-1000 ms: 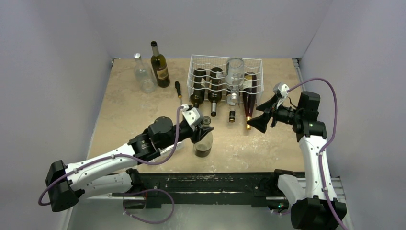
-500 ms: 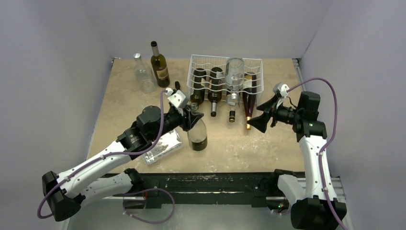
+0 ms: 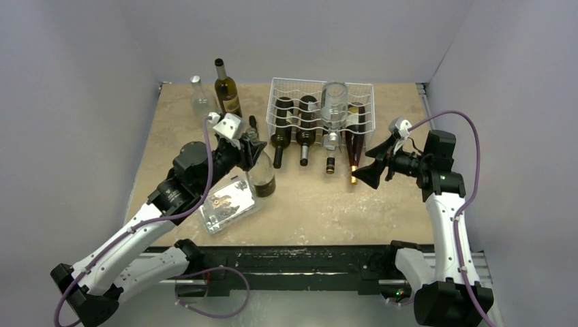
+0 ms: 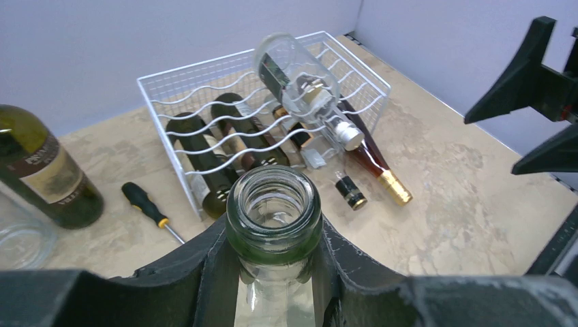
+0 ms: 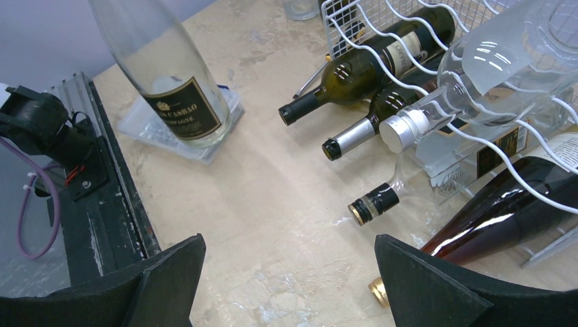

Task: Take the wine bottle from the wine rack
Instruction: Pick up the wine bottle from the center of the board.

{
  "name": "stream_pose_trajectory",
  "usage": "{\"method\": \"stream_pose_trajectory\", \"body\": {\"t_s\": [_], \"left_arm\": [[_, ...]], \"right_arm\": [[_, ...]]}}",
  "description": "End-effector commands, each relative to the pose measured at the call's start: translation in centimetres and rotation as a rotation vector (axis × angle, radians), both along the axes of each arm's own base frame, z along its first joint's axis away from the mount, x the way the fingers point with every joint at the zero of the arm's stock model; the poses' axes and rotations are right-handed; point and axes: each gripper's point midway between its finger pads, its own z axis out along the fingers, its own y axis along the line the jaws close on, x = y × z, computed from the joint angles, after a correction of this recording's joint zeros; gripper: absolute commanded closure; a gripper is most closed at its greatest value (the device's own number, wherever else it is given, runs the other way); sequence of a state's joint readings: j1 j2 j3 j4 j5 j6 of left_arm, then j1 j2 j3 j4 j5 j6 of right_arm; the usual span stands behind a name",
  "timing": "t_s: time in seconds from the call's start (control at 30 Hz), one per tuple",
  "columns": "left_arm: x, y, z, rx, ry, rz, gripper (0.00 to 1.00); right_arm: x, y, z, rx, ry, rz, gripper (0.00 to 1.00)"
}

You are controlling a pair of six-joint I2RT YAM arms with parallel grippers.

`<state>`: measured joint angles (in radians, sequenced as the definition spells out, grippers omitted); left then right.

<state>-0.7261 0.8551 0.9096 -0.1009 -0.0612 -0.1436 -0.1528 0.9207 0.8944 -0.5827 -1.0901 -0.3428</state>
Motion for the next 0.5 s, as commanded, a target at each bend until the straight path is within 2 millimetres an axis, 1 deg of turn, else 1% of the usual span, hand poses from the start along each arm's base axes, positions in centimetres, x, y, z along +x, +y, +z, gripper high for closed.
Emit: {"method": "stream_pose_trajectory", "body": {"t_s": [0.0, 0.07, 0.23, 0.47], "left_arm": [[0.1, 3.4, 10.0, -0.183, -0.233, 0.102, 1.0], [0.7, 4.5, 10.1, -0.182, -0.237, 0.147, 1.0], [1.7, 7.1, 11.0, -0.182, -0.267, 0.24, 1.0], [3.7, 9.7, 11.5, -0.163, -0.287, 0.348, 1.0]], "right_arm": [[0.1, -0.2, 0.1, -0.015, -0.014, -0.003, 0.01], [0.1, -0.2, 0.1, -0.015, -0.015, -0.003, 0.01], [0.1, -0.3, -0.1, -0.019, -0.011, -0.005, 0.01], [0.1, -0.3, -0.2, -0.022, -0.01, -0.005, 0.01]]}}
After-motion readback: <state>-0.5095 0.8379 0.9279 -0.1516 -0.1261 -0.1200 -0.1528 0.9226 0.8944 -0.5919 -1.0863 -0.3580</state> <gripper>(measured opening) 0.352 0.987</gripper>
